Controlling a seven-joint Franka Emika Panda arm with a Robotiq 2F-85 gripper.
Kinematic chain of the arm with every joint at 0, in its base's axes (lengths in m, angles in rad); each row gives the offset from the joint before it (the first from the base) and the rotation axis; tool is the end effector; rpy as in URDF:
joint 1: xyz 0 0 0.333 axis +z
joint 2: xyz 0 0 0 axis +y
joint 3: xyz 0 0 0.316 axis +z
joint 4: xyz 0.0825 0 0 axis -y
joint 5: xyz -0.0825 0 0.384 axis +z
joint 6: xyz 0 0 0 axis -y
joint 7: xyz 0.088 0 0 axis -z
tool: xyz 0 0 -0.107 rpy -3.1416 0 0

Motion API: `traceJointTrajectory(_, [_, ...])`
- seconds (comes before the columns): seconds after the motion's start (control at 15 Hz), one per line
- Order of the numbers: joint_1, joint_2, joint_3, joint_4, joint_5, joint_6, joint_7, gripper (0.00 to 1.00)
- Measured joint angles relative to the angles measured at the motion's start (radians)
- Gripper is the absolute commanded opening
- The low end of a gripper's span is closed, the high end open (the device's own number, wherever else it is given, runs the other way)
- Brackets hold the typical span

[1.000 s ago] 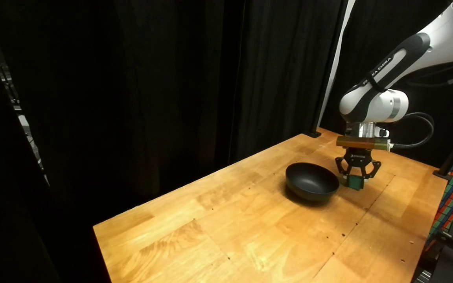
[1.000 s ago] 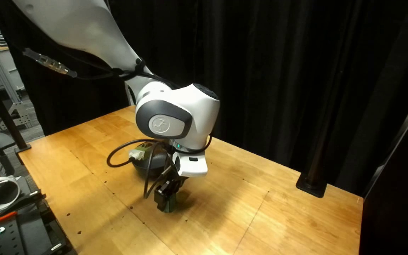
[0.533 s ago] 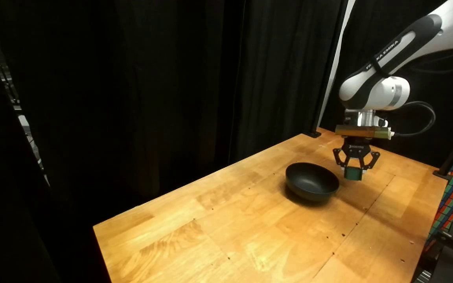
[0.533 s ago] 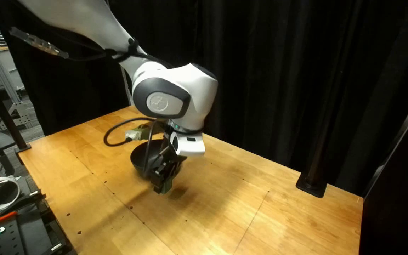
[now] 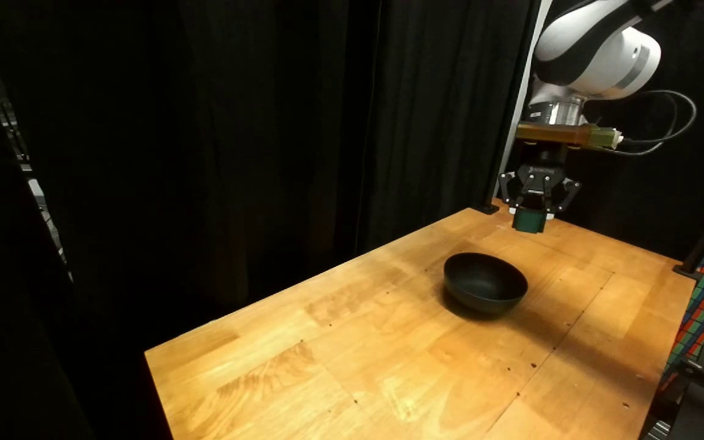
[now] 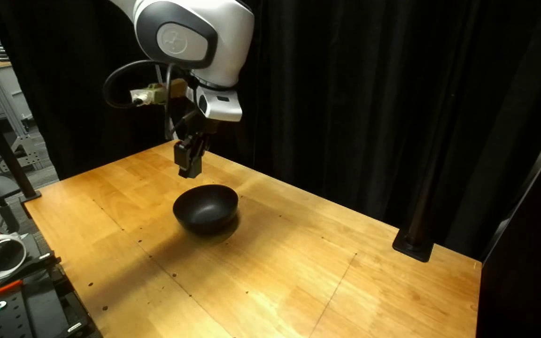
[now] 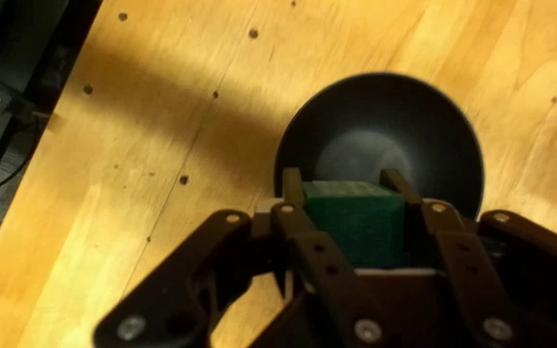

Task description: Put the green block in the bowl

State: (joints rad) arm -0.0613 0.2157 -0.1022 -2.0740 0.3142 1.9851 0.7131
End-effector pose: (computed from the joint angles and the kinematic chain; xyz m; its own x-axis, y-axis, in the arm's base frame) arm 0.5414 -0.0690 0.3072 0.4552 -0.8081 -0.3738 -0.8618 -0.5054 0.0431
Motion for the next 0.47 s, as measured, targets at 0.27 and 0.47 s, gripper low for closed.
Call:
traceJointTrajectory(0.27, [0.023, -0.009, 0.051, -0.019, 0.077, -0.004, -0.028, 1.00])
traceJointTrajectory(0.47, [0.027, -0.012, 0.055, -0.010, 0.083, -0.057, -0.028, 1.00])
